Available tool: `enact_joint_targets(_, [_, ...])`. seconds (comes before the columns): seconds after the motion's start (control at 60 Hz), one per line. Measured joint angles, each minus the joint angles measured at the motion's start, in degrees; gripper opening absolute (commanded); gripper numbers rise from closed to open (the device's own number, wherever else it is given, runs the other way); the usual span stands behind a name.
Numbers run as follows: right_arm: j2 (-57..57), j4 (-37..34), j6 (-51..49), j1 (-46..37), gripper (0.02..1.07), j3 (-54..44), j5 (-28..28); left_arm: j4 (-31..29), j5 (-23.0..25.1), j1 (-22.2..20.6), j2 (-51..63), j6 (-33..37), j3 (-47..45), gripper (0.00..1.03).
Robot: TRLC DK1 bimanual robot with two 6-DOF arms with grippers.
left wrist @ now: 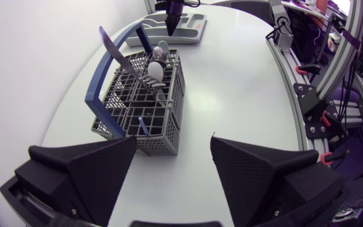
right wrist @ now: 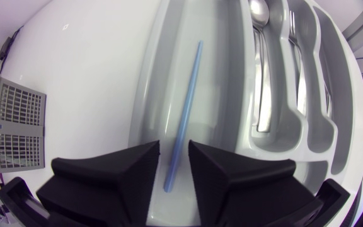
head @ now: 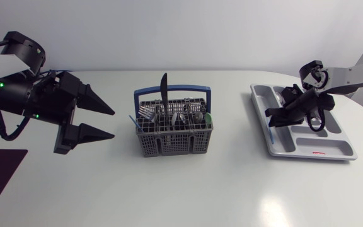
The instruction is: Unload the cutlery basket into the drawer organizer.
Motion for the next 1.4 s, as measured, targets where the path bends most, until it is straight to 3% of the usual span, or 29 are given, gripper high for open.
enact_joint_targets(0.283, [-12.63,1.75,-0.11,3.19,1.0,-7.37,0.26,8.94,-1.16,-1.16,2.62,-0.26,-1.57,0.85])
enact_joint_targets(0.533, [-25.11,3.28,-0.28,11.5,1.0,-15.41,0.2,15.56,-1.27,-3.08,7.43,-2.51,-1.75,0.6])
enact_joint_targets(0.633, [-28.15,3.48,-0.26,14.99,1.0,-17.94,0.17,17.64,-1.27,-4.37,8.55,-3.8,-1.75,0.59])
enact_joint_targets(0.783, [-31.47,3.67,-0.28,19.32,1.0,-20.81,0.17,20.24,-1.25,-5.79,10.19,-5.03,-1.75,0.4])
enact_joint_targets(0.8, [-31.67,3.69,-0.28,19.65,1.0,-21.03,0.17,20.41,-1.22,-5.84,10.38,-5.05,-1.75,0.33])
enact_joint_targets(0.9, [-33.11,3.93,-0.28,21.33,1.0,-22.05,0.17,21.31,-1.25,-6.03,11.21,-5.66,-1.75,0.15])
enact_joint_targets(1.267, [-34.69,4.81,-0.28,24.0,1.0,-24.06,0.2,21.49,-1.29,-6.03,11.37,-6.05,-1.75,0.13])
enact_joint_targets(1.4, [-34.84,4.98,-0.28,25.2,1.0,-24.41,0.17,21.46,-3.43,-6.03,11.37,-6.08,-1.75,0.09])
